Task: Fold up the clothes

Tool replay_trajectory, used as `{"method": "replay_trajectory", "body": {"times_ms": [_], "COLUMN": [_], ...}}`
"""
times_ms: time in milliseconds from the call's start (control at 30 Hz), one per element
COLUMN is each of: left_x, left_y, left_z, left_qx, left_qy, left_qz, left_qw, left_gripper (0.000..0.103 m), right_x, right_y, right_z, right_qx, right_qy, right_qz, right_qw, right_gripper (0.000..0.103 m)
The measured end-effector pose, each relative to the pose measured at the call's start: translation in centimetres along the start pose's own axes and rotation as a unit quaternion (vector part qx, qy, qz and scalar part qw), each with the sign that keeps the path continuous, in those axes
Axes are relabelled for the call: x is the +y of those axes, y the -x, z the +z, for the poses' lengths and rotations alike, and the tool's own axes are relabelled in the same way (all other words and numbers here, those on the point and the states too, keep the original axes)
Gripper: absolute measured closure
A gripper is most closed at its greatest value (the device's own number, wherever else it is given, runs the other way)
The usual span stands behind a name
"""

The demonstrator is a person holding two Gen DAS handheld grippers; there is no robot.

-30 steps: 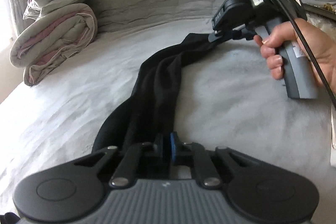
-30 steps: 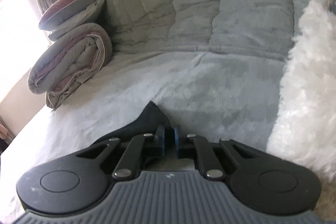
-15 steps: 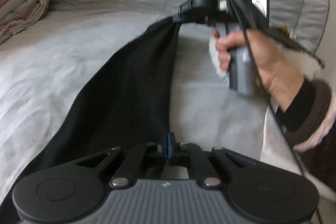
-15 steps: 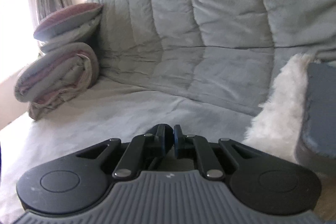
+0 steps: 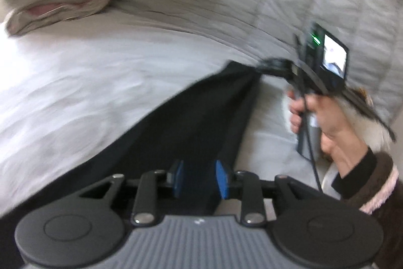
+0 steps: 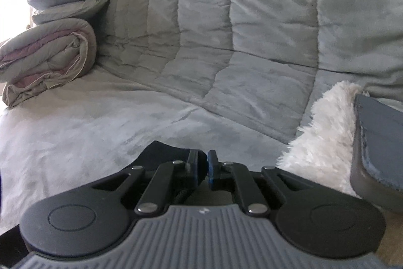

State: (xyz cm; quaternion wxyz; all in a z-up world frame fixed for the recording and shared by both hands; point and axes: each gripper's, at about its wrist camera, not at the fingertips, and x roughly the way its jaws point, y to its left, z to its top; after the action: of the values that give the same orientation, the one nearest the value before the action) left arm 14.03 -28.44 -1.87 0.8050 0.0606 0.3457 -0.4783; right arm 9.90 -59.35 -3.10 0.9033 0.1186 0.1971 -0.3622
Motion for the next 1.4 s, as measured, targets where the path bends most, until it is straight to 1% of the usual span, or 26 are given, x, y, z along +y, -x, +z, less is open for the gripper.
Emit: {"method": "replay_trajectory", "body": {"times_ms": [33,67,100,133,167,233,300,333,367,400,467,500,567,633,700,867,1033,1133,1200,1300,1400], "left_x": [0.4,0.7,0.9,1.1,1.3,1.8,2.2,2.5,2.7,3.0,3.4,3.7,4.3,4.6,4.7,4.9,5.0,5.4,5.8,7.0,8.5], "left_y": [0.8,1.6,2.5,3.4,4.5,6.7,9.5,10.9,12.2,13.6,16.5,17.8,20.2,22.7,25.2,31.3,36.1,38.4,39.7,41.1,42.0], "left_z": [-0.3,-0.7,-1.1,-1.5,-1.8,-2.6,-3.2,-3.5,-3.8,-4.1,-4.8,-5.2,-6.1,-7.1,-8.1,-10.7,-13.0,-14.6,-15.5,-17.1,-18.6], "left_qx": [-0.008,-0.016,-0.025,-0.033,-0.039,-0.051,-0.06,-0.063,-0.066,-0.069,-0.07,-0.07,-0.07,-0.071,-0.075,-0.088,-0.098,-0.108,-0.114,-0.118,-0.117], "left_qy": [0.012,0.021,0.026,0.032,0.038,0.051,0.064,0.068,0.068,0.067,0.067,0.073,0.09,0.11,0.125,0.148,0.204,0.228,0.238,0.257,0.275], "left_qz": [0.011,0.025,0.042,0.06,0.079,0.118,0.153,0.168,0.181,0.194,0.225,0.24,0.269,0.292,0.301,0.32,0.332,0.349,0.359,0.368,0.376], "left_qw": [0.9998,0.9993,0.9985,0.9971,0.9954,0.9904,0.9843,0.9814,0.9789,0.9763,0.9694,0.9654,0.9564,0.9474,0.9423,0.9316,0.9158,0.9025,0.8951,0.8858,0.8773], "left_gripper": [0.064,0.057,0.049,0.045,0.039,0.038,0.029,0.026,0.021,0.019,0.016,0.015,0.015,0.015,0.015,0.014,0.013,0.013,0.013,0.013,0.013], "right_x": [0.0,0.2,0.4,0.6,0.8,1.3,1.7,2.0,2.4,2.8,3.9,4.5,5.8,6.8,7.5,9.2,11.1,12.3,13.4,15.4,17.6], "right_y": [0.0,0.2,0.4,0.7,0.9,1.4,1.9,2.2,2.8,3.3,4.8,5.7,7.7,9.8,11.8,16.5,21.4,23.9,25.3,26.6,27.1], "right_z": [0.1,0.2,0.3,0.4,0.6,0.8,1.1,1.3,1.6,1.9,2.5,2.7,3.0,3.3,3.7,3.6,3.5,3.3,2.9,2.0,1.0], "right_qx": [0.003,0.004,0.004,0.004,0.004,0.003,0.003,0.003,0.005,0.009,0.017,0.019,0.018,0.02,0.025,0.036,0.047,0.056,0.057,0.06,0.068], "right_qy": [0.0,0.002,0.006,0.009,0.013,0.02,0.027,0.027,0.023,0.02,0.024,0.029,0.042,0.05,0.05,0.053,0.056,0.055,0.06,0.071,0.079], "right_qz": [0.005,0.01,0.013,0.017,0.021,0.029,0.036,0.039,0.045,0.054,0.078,0.089,0.106,0.126,0.141,0.161,0.192,0.211,0.222,0.234,0.246], "right_qw": [1.0,1.0,1.0,1.0,1.0,0.999,0.999,0.999,0.999,0.998,0.997,0.995,0.993,0.991,0.988,0.985,0.979,0.974,0.971,0.968,0.964], "right_gripper": [0.087,0.086,0.078,0.07,0.057,0.056,0.053,0.051,0.049,0.048,0.046,0.043,0.041,0.041,0.04,0.039,0.036,0.034,0.032,0.031,0.031]}}
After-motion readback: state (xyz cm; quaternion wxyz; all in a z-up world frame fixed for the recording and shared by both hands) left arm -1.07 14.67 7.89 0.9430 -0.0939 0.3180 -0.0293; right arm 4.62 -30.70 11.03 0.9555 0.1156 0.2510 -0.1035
